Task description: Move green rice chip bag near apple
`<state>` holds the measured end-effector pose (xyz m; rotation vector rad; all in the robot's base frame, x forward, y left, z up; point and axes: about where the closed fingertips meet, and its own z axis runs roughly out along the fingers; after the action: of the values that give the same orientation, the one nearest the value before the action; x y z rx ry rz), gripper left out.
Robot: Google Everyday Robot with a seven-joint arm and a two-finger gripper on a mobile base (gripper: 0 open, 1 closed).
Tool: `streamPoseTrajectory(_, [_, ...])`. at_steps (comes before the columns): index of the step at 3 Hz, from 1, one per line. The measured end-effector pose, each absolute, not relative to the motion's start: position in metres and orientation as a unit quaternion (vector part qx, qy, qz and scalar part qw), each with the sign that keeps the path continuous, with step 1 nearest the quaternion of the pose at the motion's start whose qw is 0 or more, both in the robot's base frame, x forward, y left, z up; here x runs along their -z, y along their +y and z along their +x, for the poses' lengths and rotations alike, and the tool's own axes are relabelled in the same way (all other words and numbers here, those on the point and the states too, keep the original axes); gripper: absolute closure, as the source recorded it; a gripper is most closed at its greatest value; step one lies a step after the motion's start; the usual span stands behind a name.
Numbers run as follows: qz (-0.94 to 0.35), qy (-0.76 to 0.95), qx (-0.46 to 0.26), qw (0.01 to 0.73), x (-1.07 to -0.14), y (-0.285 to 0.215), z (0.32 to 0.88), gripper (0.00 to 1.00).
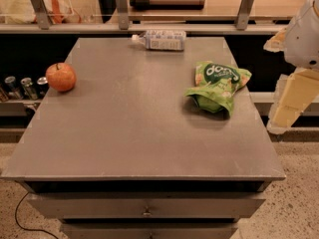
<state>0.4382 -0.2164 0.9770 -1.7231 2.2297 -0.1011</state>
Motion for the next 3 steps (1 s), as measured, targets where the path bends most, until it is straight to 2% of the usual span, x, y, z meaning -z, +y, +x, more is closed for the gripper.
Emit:
streamPoseTrajectory(2, [-0.581, 0.798, 0.038, 0.158, -0.977, -0.213, 0.449, 0.00])
streamPoseTrajectory(3, [-0.538, 0.826, 0.060, 0.157, -0.970, -0.195, 0.499, 0.00])
